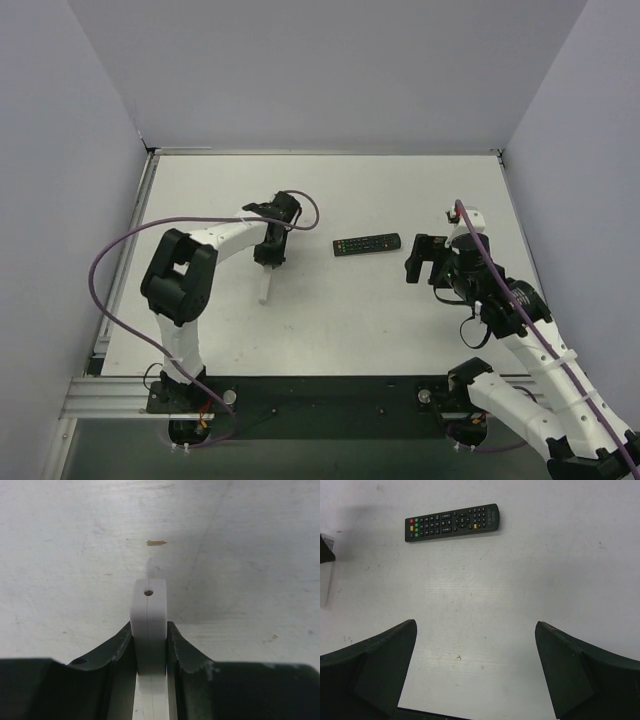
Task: Load the batteries into the remote control
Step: Place the remote control at the center of the board.
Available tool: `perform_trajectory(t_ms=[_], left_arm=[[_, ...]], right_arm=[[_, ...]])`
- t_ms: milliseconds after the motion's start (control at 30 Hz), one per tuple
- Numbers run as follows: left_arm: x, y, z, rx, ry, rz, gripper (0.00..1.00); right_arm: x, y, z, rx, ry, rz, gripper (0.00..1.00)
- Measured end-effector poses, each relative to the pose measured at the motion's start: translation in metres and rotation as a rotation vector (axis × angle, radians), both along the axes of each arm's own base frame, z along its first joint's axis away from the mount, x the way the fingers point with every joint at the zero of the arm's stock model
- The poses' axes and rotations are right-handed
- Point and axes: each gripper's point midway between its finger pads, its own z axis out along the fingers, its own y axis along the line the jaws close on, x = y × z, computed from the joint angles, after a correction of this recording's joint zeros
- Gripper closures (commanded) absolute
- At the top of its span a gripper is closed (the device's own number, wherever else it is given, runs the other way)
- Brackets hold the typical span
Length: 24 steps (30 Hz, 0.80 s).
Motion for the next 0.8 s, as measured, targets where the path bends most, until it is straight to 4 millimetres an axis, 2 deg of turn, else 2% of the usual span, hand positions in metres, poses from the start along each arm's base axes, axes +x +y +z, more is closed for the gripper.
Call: perform_trajectory(t_ms=[67,100,167,200,233,333,467,633,733,800], left_arm=[[-0.001,0.009,-0.009,0.113,0.038,-0.013,0.78],[0.000,0.012,-0.011,0.162,0.051,-0.021,0.66],[0.002,0.014,-0.012,0.237,0.060,-0.042,0.54],[0.004,0.013,-0.012,0.272,0.056,-0.054,0.49],[0.005,0.010,-0.011,0.288,0.052,-0.067,0.37],[0.002,0.002,-0.006,0.327,0.037,-0.103,0.19],[-0.008,-0.019,0.000,0.329,0.022,-0.152,0.11],[-0.020,-0.040,0.006,0.284,0.015,-0.187,0.06],[-0.020,-0.042,0.027,0.219,-0.027,-0.170,0.06],[-0.022,-0.041,0.055,0.138,-0.081,-0.151,0.06]], right_arm=[[-0.002,-0.004,0.001,0.001,-0.005,-0.016,0.01],[-0.003,-0.006,0.002,0.001,-0.008,-0.022,0.01],[-0.005,-0.010,0.002,-0.004,-0.008,-0.034,0.01],[-0.006,-0.012,0.002,-0.008,-0.006,-0.042,0.01],[-0.007,-0.014,0.001,-0.011,-0.004,-0.048,0.01],[-0.008,-0.021,0.000,-0.025,-0.001,-0.075,0.01],[-0.008,-0.031,0.000,-0.044,-0.005,-0.116,0.01],[-0.010,-0.044,0.005,-0.064,-0.033,-0.169,0.01],[-0.012,-0.054,0.010,-0.077,-0.063,-0.209,0.01],[-0.015,-0.061,0.016,-0.083,-0.092,-0.238,0.00]])
